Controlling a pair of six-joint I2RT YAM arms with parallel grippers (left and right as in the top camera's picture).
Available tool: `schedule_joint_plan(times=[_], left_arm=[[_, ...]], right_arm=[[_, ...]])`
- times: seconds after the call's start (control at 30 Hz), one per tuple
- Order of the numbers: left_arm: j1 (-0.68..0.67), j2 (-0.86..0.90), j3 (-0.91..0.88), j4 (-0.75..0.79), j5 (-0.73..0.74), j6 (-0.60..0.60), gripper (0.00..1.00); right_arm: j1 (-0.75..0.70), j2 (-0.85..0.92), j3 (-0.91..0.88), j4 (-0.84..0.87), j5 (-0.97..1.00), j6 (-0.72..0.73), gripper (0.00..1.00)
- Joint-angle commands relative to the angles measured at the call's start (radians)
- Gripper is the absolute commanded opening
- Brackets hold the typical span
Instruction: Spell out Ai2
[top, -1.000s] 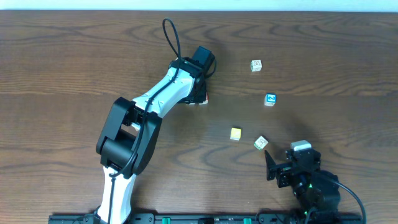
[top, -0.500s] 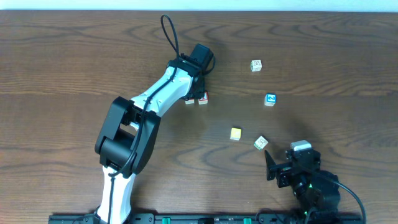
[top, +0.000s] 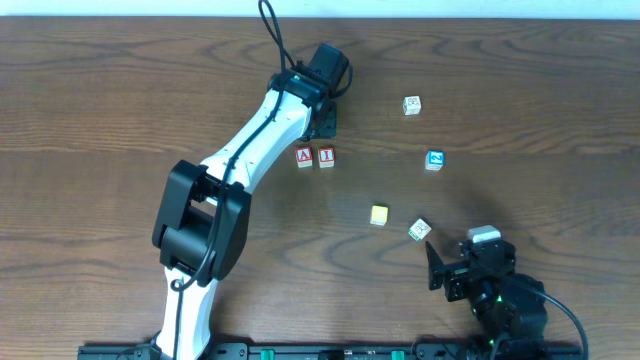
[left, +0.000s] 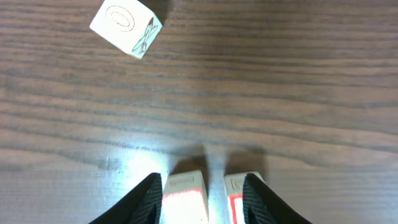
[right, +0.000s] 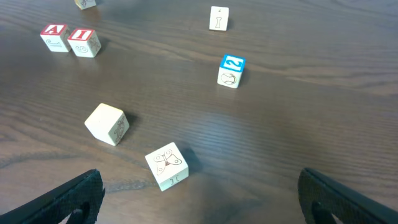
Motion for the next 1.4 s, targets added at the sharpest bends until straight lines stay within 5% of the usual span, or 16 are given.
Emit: schedule_joint_plan(times=[0.0,0.13,0.43,0.47,0.57,0.7,0.87,1.1,1.27,1.37], left_arm=[[0.031,-0.079,0.031,-0.043,0.021,-0.058,0.34],[0.084,-0.160,0.031,-0.070,0.053,-0.060,0.06],[0.214,-0.261,0.030,-0.176,0.052,-0.051,0.06],[0.225,-0.260,0.030,-0.188,0.052,-0.051,0.08],[0.263,-0.260,0.027,-0.207,0.053,-0.051,0.59],[0.310,-0.260,0.027,-0.207,0.054,-0.052,0.84],[0.339,-0.260,0.027,-0.191,0.057,-0.051,0.91],[0.339,-0.260,0.027,-0.114,0.057,-0.051,0.96],[0.339,-0.260,0.027,-0.008,0.057,-0.045,0.98],[0.340,-0.260,0.027,0.048,0.057,-0.043,0.97]], right_arm=[[-0.007,-0.005,-0.013,-0.002,-0.007,0.002,0.99],[-0.007,-0.005,-0.013,-0.002,-0.008,0.002,0.99],[-0.007,-0.005,-0.013,-0.002,-0.007,0.002,0.99],[-0.007,-0.005,-0.013,-0.002,-0.008,0.002,0.99],[-0.007,-0.005,-0.013,0.082,-0.034,0.037,0.99],[-0.007,-0.005,-0.013,0.348,-0.291,0.632,0.99],[-0.008,-0.005,-0.013,0.495,-0.328,1.015,0.99],[-0.031,0.071,-0.010,0.636,-0.228,0.991,0.99],[-0.090,0.425,0.164,0.624,-0.332,0.790,0.99],[-0.117,0.692,0.375,0.476,-0.359,0.653,0.99]])
